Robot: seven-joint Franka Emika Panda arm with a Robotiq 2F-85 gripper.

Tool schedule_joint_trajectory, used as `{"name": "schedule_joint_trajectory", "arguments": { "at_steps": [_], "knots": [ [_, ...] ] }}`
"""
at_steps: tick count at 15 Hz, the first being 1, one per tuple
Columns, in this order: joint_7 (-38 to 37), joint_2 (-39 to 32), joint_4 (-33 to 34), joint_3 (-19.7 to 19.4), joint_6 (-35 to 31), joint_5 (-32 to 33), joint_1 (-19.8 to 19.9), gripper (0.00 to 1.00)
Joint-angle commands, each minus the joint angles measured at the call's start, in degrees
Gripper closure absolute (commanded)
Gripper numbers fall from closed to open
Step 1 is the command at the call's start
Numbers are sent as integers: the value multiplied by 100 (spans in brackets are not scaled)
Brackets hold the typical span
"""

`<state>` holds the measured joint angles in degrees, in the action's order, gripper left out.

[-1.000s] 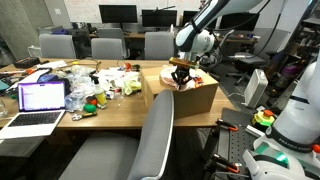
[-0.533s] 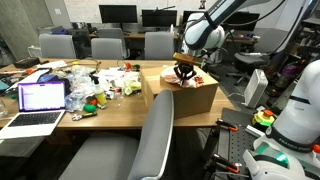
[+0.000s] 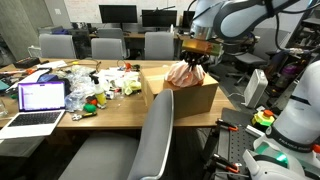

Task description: Pick up the clothe and put it on the headrest of the chair

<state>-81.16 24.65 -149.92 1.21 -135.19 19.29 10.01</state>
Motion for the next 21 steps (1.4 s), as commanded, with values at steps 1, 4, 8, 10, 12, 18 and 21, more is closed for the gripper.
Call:
{"name": "schedule_joint_trajectory", "arguments": {
  "at_steps": [1,4,8,10,12,18,21],
  "knots": [
    [-190,951,-99,594,784,48,-30,99],
    [-108,1153,99,913,1204,17,-129,99],
    [-46,1041,416,1225,1448,79,-231,99],
    [69,936,657,1323,1552,70,-349,99],
    [280,756,1010,1435,1682,86,-490,99],
    [781,200,2060,1817,2199,264,-861,99],
    [915,12,2392,2026,2365,427,-1065,99]
  ]
}}
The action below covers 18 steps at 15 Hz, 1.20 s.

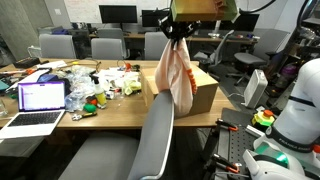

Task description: Pick up the clothe and put it on the headrest of the chair

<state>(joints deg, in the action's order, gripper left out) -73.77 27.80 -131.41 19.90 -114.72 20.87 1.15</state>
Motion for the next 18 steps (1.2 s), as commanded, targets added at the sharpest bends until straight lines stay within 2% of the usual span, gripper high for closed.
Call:
{"name": "schedule_joint_trajectory", "arguments": {
  "at_steps": [1,10,18],
  "knots": [
    [212,-346,629,209,369,328,-251,99],
    [390,-623,1186,819,824,1023,-855,99],
    [930,-1166,1588,583,958,839,-967,99]
  ]
}}
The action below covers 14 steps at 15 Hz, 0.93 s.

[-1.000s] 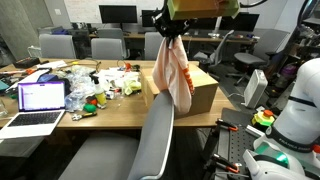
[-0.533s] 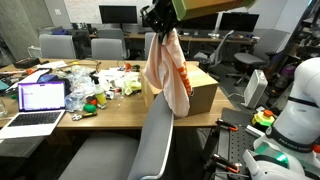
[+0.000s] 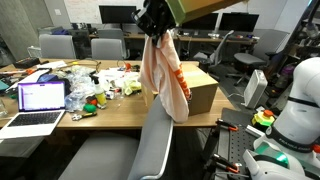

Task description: Pick up the clothe and put it on the headrest of the chair

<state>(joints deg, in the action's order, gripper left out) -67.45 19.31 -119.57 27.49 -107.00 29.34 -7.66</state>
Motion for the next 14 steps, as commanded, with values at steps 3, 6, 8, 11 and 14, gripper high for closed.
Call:
{"name": "schedule_joint_trajectory", "arguments": {
  "at_steps": [3,6,8,11,14],
  "knots": [
    [496,-485,513,-326,183,-49,-104,70],
    [647,-543,535,-441,126,-55,-128,47],
    [767,-545,534,-492,114,-92,-152,33],
    [919,-483,440,-556,106,-117,-170,10],
    [1019,-302,197,-689,193,-299,-159,0]
  ]
}}
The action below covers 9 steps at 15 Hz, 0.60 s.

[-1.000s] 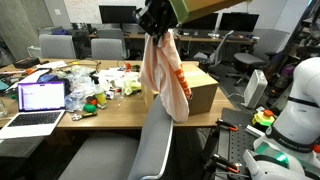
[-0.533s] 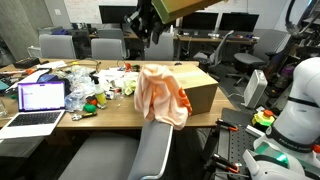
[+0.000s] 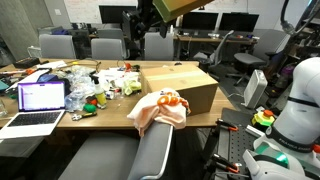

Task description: Pick up the clothe and put it on the headrest of the chair

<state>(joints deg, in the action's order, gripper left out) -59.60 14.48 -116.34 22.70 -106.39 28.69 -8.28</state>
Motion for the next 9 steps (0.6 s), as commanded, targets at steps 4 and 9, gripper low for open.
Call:
{"name": "schedule_joint_trajectory", "arguments": {
  "at_steps": [4,9],
  "knots": [
    [472,605,-745,-643,168,-1049,-40,0],
    [484,1461,-1996,-1252,-226,-2022,152,0]
  ]
}}
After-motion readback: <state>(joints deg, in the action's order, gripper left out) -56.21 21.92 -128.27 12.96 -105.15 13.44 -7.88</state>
